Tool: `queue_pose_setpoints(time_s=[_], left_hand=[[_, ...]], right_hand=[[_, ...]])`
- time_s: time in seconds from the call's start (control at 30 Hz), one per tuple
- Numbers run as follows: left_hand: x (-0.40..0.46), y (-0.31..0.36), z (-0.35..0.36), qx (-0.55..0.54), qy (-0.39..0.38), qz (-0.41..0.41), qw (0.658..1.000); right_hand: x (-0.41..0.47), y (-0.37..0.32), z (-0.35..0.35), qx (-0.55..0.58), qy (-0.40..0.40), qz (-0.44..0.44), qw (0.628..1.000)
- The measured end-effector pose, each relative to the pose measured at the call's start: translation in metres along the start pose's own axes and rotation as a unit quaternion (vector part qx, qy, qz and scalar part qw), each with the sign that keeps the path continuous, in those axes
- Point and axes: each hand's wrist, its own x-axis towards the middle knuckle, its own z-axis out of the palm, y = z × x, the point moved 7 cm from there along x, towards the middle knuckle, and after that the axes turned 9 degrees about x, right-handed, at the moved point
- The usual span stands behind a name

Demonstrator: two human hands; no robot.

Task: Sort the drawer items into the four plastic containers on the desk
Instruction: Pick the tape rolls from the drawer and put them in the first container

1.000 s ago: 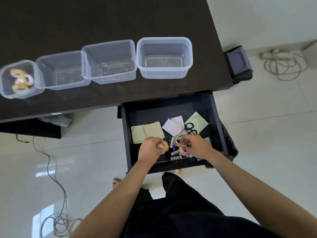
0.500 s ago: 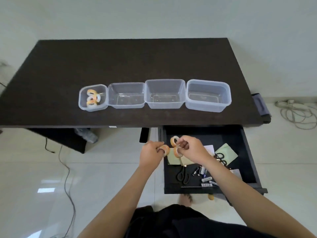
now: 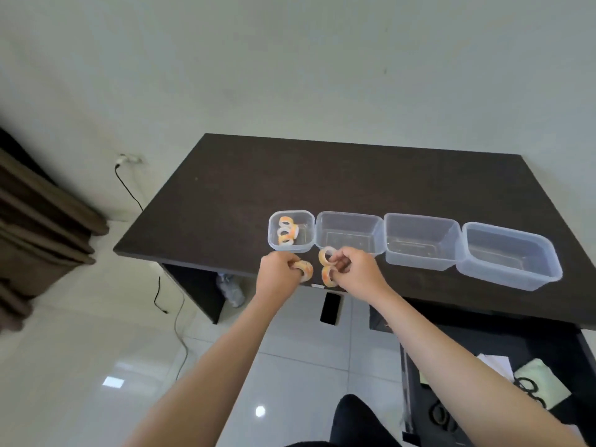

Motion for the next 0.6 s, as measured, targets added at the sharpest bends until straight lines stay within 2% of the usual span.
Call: queue_pose_setpoints(time_s=[0.33,0.6], left_hand=[[0.107,-0.011,-0.024,0.062,-0.008,-0.028,0.998],[0.161,-0.022,0.001,0.150,-0.081,-0.013,0.985]], right_hand=[[0.100,-0.038,0.032,-0.053,-0.013,0.004,0.999],[0.156,-0.030,0.051,-0.149,-0.076,0.009,0.986]])
